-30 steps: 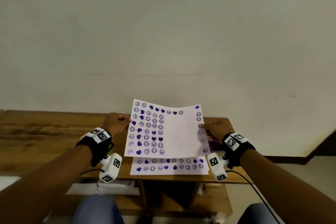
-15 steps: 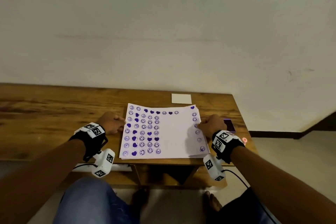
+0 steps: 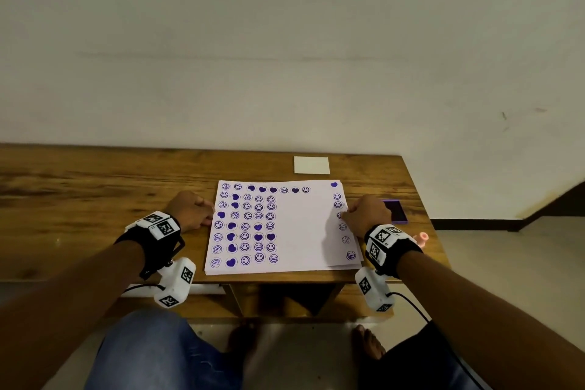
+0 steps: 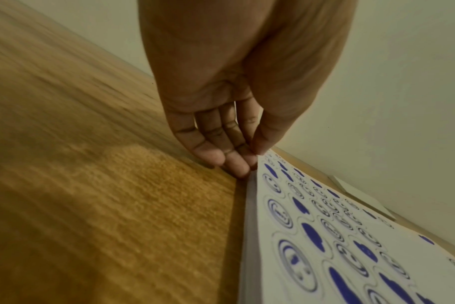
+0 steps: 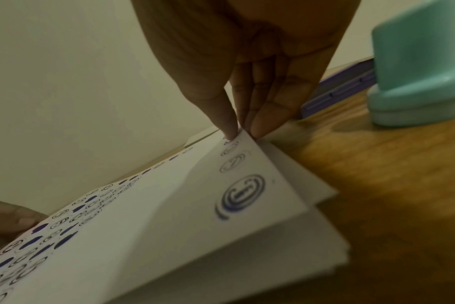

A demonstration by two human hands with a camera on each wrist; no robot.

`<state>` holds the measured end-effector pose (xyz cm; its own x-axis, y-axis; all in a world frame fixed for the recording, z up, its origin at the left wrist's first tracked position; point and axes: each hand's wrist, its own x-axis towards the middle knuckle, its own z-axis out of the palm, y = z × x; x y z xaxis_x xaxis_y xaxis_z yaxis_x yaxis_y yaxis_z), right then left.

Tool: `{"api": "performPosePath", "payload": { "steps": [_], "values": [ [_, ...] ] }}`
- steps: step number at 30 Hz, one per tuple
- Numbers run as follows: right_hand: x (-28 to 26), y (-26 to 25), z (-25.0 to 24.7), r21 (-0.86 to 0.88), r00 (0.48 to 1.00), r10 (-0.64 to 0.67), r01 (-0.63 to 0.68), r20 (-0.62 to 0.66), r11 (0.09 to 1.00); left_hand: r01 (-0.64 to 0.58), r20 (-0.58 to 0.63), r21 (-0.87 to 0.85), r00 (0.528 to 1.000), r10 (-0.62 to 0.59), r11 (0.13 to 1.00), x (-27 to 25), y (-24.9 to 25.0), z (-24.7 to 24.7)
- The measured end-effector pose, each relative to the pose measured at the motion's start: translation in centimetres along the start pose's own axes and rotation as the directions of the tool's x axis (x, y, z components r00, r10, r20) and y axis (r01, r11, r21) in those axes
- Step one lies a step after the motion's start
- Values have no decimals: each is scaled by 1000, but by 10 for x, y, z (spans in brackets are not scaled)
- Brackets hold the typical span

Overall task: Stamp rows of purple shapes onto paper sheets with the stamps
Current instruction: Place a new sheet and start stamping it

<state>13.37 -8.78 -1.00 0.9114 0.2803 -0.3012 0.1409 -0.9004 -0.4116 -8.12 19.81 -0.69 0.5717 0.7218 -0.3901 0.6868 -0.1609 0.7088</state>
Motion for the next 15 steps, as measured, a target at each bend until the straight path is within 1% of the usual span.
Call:
{"api": "performPosePath", "payload": {
  "steps": [3,6,10,13,15],
  "values": [
    [-1,0,-2,8,1000,-4,4,10,1000,-8,12,36,1000,8,999,-1,2,-2],
    [-3,-2,-7,25,1000,-9,8,20,1000,-33,31,132,999,30,991,-3,2,-7],
    [-6,-4,-19,72,1000,-17,17,-3,997,-141,44,316,990,134,938,-13,10,-10],
    [-10,-2,-29,130,999,-26,29,-23,991,-219,41,383,974,221,897,-21,16,-8],
    [-16,1,-36,151,998,-39,45,-45,988,-263,61,423,963,262,867,-28,21,-5]
  ]
}}
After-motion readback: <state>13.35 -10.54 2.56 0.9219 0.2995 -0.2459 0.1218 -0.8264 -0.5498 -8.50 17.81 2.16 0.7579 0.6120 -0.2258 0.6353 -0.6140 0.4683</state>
